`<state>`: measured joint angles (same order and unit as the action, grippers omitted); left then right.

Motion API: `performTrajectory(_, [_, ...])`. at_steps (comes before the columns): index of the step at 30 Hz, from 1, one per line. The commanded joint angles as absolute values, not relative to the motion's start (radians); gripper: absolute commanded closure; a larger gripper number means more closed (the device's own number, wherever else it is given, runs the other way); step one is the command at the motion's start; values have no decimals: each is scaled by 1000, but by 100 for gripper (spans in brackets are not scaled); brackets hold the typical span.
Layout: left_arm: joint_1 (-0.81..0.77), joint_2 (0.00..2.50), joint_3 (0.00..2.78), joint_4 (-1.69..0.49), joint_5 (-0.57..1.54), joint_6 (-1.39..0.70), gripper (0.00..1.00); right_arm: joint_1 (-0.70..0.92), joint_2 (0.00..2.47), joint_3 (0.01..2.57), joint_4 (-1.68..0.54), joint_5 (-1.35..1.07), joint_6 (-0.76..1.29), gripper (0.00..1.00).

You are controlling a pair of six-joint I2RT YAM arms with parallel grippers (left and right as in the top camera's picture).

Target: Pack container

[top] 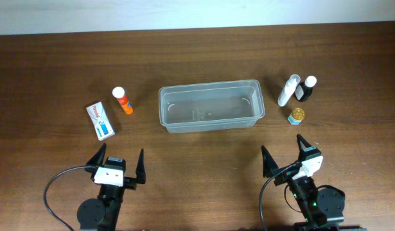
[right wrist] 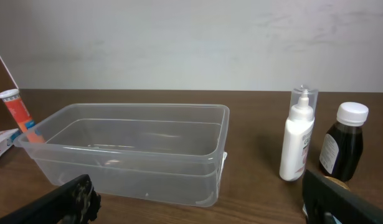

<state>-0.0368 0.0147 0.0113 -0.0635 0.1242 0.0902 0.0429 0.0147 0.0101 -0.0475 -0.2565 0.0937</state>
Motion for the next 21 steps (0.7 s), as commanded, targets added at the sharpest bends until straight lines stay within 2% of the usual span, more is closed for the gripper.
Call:
performTrajectory(1, [-30,6,9,-68,135,107,1,53,4,6,-48,-283,86,2])
performTrajectory(7, [-30,6,9,-68,135,107,1,53,4,6,47,-292,89,2])
performTrajectory(14, [-30,6,9,-68,134,107,1,52,4,6,222,-299,218,2])
performTrajectory(16, [-26,6,9,-77,22,114,1,52,4,6,225,-250,217,2])
performTrajectory(21, [-26,7,9,-83,-22,114,1,51,31,6,229,-168,67,2])
